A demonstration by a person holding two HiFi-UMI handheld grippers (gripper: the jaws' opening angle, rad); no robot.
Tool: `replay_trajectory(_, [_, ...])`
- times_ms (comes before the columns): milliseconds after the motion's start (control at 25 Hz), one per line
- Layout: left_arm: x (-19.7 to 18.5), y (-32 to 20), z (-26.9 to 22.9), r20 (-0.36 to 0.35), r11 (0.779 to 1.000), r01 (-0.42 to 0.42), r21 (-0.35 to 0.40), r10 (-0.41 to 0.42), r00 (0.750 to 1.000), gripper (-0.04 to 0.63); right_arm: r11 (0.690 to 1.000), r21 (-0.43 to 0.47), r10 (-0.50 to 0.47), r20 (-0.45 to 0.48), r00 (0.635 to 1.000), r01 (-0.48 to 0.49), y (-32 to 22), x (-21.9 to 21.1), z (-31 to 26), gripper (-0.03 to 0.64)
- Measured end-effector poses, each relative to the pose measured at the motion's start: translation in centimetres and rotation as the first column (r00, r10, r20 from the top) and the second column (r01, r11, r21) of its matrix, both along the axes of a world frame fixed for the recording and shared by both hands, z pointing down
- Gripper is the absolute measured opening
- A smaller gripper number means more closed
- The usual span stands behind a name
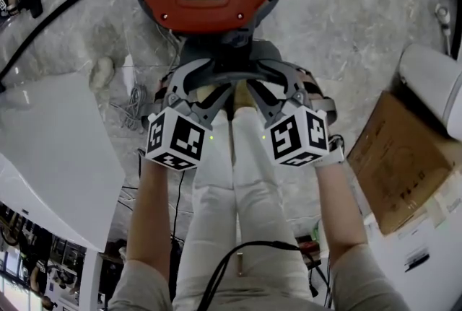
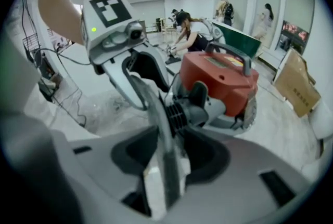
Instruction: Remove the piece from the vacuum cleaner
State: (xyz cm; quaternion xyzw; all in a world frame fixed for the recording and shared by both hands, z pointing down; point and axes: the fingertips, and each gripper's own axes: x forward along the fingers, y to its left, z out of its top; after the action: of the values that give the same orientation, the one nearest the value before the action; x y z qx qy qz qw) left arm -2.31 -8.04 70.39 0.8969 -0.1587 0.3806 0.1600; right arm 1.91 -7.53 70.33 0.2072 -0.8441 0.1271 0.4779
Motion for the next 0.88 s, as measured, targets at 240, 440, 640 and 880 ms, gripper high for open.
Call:
replay_trajectory(240, [0.17,0.15,1.03,0.038,1.0,-0.023,-0.005,0.023,0.999,0.239,0.997,0.006,-0.079,-0.017,0.997,0.08,0.0,-0.19,0.97,0.147])
replay_trajectory(440, [0.85,0.38,0.73,-0.014,0.999,-0.001,-0.036,0.0,1.0,0.238,0.989,0.029,-0.141,-0.023,0.99,0.142,0.31,-0.45,0.98,0.146])
replay_trajectory(640, [0.72,0.21,0.86,-0.022,1.0,0.01,-0.029,-0.01,1.0,0.168,0.99,0.036,-0.133,-0.002,0.991,0.133,0.31,-0.55,1.04,0.11])
replay_trajectory(880, [0.61,0.07,0.71,-0.035,0.999,0.005,-0.034,-0.006,0.999,0.135,0.991,0.038,-0.128,0.004,0.992,0.128,0.33,-0.5,0.81,0.087])
